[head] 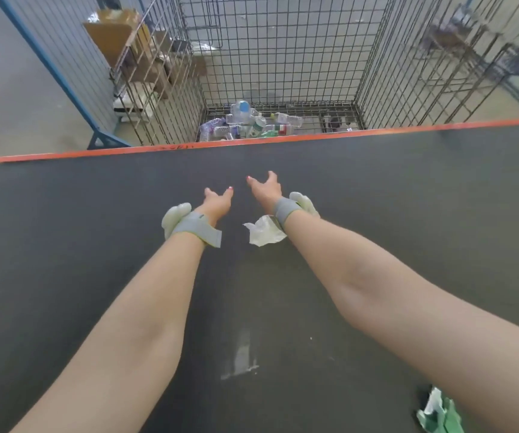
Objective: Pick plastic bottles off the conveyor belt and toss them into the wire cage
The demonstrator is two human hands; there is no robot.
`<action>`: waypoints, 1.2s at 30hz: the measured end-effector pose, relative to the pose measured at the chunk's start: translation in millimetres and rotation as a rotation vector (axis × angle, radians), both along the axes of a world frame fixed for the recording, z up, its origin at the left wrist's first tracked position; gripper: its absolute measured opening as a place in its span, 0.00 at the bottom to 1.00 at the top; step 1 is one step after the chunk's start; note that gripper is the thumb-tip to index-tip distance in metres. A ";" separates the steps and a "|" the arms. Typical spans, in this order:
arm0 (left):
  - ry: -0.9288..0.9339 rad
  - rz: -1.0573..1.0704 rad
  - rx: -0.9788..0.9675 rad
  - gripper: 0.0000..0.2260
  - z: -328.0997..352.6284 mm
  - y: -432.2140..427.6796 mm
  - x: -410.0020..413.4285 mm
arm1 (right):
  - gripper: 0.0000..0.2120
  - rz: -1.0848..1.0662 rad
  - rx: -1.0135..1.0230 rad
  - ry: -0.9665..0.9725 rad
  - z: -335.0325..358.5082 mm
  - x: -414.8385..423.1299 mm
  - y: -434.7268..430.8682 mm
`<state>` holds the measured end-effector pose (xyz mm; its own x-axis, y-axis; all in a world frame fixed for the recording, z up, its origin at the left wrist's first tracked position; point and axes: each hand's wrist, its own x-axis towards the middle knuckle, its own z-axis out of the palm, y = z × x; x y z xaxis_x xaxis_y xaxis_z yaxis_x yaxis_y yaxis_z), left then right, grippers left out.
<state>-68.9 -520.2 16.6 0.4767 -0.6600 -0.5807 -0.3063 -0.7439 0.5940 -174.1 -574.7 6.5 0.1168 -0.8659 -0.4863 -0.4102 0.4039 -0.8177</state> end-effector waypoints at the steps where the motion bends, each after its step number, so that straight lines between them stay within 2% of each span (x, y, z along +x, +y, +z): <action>1: -0.062 -0.063 0.044 0.36 -0.5 24.2 -5.8 | 0.35 0.056 0.001 0.052 1.1 -6.8 20.2; 6: -0.381 -0.386 0.250 0.36 -12.5 140.6 -33.7 | 0.40 0.485 -0.002 0.554 -14.1 -47.6 125.5; 8: -0.473 -0.492 0.343 0.34 -11.2 196.5 -40.0 | 0.40 0.599 0.047 0.616 -22.0 -75.7 176.2; 12: -0.712 -0.490 0.437 0.31 -18.2 292.4 -36.1 | 0.41 0.625 0.164 0.614 -42.5 -114.9 253.3; 18: -0.591 -0.375 0.529 0.30 -20.2 383.1 -48.3 | 0.41 0.740 0.165 0.690 -49.6 -146.3 336.4; 25: -0.528 -0.388 0.516 0.31 -31.8 428.4 -63.8 | 0.39 0.802 0.158 0.707 -45.6 -156.4 374.8; 28: -0.507 -0.428 0.517 0.31 -39.8 449.3 -66.9 | 0.39 0.797 0.148 0.771 -48.5 -166.1 392.4; 36: -0.588 -0.352 0.467 0.35 -31.2 473.5 -55.3 | 0.41 0.781 0.078 0.722 -40.1 -155.7 408.9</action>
